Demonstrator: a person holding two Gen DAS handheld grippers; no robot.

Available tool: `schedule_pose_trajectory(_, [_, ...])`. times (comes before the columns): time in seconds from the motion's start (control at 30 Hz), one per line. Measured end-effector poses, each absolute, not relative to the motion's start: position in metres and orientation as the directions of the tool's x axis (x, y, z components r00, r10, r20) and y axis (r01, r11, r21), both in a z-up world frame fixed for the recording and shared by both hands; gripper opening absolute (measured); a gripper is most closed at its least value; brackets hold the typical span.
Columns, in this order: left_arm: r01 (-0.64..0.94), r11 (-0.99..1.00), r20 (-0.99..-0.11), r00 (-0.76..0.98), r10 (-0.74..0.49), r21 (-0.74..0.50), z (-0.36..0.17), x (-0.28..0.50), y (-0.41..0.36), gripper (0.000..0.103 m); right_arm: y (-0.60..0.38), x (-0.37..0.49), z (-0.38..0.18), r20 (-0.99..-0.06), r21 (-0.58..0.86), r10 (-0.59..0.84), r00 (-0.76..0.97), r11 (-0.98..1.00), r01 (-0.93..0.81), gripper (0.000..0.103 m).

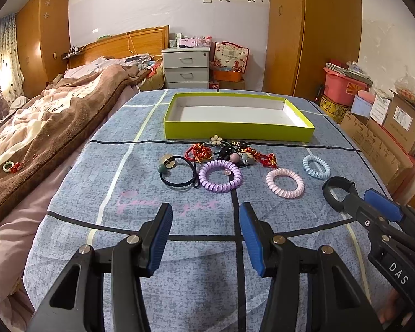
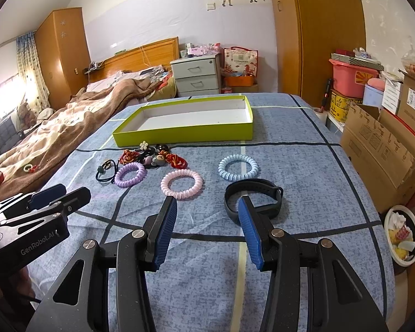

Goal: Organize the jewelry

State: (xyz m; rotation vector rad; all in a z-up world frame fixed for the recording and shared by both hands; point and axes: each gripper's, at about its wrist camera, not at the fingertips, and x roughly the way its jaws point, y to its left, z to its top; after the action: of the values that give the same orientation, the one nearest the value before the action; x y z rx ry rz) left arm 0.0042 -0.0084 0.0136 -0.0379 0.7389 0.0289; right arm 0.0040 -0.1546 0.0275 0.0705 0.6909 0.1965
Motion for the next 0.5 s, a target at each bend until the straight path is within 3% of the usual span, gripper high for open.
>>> schedule_pose_trajectory(0.5, [-0.042, 0.999, -0.678, 0.735, 0.011, -0.030, 0.0141, 0.0027, -0.0074, 0.052, -0.1552, 0.0027, 0.0272, -0.628, 0.127, 0.200, 0.752, 0.980, -0.154, 0.047])
